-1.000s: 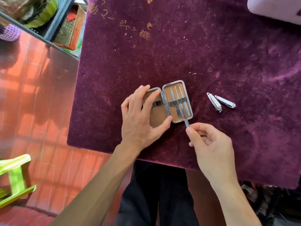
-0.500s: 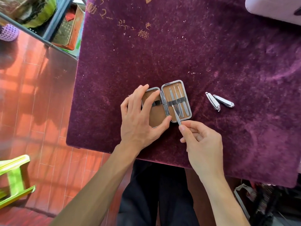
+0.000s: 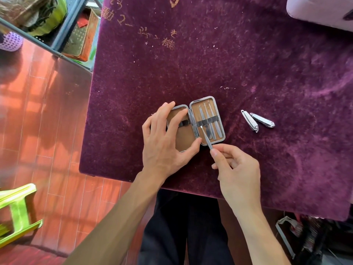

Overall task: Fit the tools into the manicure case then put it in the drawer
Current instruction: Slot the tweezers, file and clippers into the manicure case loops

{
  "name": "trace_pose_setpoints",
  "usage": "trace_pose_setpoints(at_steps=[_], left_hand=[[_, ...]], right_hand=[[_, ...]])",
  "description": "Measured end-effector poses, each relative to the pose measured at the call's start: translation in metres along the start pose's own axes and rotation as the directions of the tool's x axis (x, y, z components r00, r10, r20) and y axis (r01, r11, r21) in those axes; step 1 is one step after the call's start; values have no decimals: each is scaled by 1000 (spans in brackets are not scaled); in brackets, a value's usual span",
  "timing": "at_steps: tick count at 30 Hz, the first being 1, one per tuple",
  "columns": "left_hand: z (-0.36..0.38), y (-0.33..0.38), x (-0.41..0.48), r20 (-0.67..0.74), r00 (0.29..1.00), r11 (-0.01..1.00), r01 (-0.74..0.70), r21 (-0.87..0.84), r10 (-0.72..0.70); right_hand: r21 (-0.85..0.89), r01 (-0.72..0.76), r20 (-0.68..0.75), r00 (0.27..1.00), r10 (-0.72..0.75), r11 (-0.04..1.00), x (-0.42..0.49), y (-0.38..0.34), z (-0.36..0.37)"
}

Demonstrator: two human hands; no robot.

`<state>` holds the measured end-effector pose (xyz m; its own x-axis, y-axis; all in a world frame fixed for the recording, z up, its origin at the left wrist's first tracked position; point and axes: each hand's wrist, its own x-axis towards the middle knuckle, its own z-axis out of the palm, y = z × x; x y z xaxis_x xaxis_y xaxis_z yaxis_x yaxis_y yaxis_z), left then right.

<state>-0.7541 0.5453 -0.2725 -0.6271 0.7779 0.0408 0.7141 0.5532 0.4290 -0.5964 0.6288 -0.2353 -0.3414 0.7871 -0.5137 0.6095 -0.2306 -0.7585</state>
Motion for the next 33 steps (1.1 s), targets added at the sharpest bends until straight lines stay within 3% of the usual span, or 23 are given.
trace_pose_setpoints(at_steps=[16, 23, 33], left_hand=[[2, 0, 0, -12, 1000, 1000, 2, 0, -2], [3, -1, -1, -13, 1000, 1000, 7, -3, -7], [4, -1, -1, -23, 1000, 1000, -1, 12, 1]], right_hand=[[2, 14, 19, 1000, -14, 1000, 6, -9, 9], [-297, 274, -56, 951, -303, 915, 3, -13, 13], [-407, 351, -57, 912, -407, 843, 13, -13, 20]])
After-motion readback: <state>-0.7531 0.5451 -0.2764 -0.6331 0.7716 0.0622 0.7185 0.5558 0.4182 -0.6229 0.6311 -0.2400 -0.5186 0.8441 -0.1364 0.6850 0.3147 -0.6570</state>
